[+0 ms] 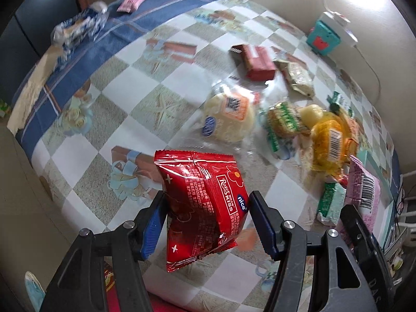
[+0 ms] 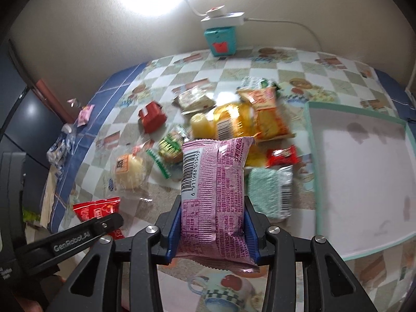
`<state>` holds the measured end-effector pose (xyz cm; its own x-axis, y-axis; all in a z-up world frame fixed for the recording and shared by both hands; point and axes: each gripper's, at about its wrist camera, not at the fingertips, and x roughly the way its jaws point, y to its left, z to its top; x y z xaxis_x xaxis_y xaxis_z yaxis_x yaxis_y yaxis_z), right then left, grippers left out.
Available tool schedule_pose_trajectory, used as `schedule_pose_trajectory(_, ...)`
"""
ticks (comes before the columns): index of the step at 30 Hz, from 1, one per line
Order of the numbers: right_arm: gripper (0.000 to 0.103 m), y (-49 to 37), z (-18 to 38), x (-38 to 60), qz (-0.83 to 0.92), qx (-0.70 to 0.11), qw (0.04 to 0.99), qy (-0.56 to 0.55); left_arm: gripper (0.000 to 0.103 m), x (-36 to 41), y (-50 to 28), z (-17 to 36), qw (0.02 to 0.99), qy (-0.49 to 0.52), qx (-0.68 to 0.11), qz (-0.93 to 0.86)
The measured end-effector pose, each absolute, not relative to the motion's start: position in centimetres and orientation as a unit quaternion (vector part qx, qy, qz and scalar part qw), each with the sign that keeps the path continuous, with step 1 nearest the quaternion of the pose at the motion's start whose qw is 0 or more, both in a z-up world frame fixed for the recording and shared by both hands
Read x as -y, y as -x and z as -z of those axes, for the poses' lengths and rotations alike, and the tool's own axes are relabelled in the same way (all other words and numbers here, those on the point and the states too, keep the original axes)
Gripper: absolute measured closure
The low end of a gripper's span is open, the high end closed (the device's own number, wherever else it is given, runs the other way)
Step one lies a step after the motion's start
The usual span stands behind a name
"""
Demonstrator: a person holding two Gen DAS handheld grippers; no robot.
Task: Organize snacks
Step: 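Lift both held snacks and carry them over the white tray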
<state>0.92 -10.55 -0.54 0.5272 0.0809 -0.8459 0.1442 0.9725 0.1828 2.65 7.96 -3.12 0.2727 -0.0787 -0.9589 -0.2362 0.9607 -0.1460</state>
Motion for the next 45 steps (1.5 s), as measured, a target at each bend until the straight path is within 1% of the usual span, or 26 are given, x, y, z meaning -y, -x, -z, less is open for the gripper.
schedule_pose_trajectory(7, 0.059, -0.6, -0.9, 14.3, 0.062, -0.469, 0.870, -0.136, 0.038, -5.2, -3.2, 0.9, 0.799, 0.099, -0.592, -0.023)
schedule_pose_trajectory(17, 0.059, 0.5, -2.2, 21.0, 0.165, -0.450, 0.867, -0.138, 0.038, 1.5, -4.5, -2.5, 0.818, 0.046, -0.572, 0.021)
schedule_pose_trajectory(28, 0.059, 1.7, -2.0, 29.1, 0.238, -0.440, 0.846, -0.184, 0.038, 9.4, -5.8, -2.0, 0.806, 0.018, -0.586, 0.081)
schedule_pose_trajectory(45, 0.059, 2.3, 0.3, 38.1, 0.311, -0.438, 0.809, -0.240, 0.038, 20.6, -8.6, -1.0, 0.809, -0.034, -0.571, 0.136)
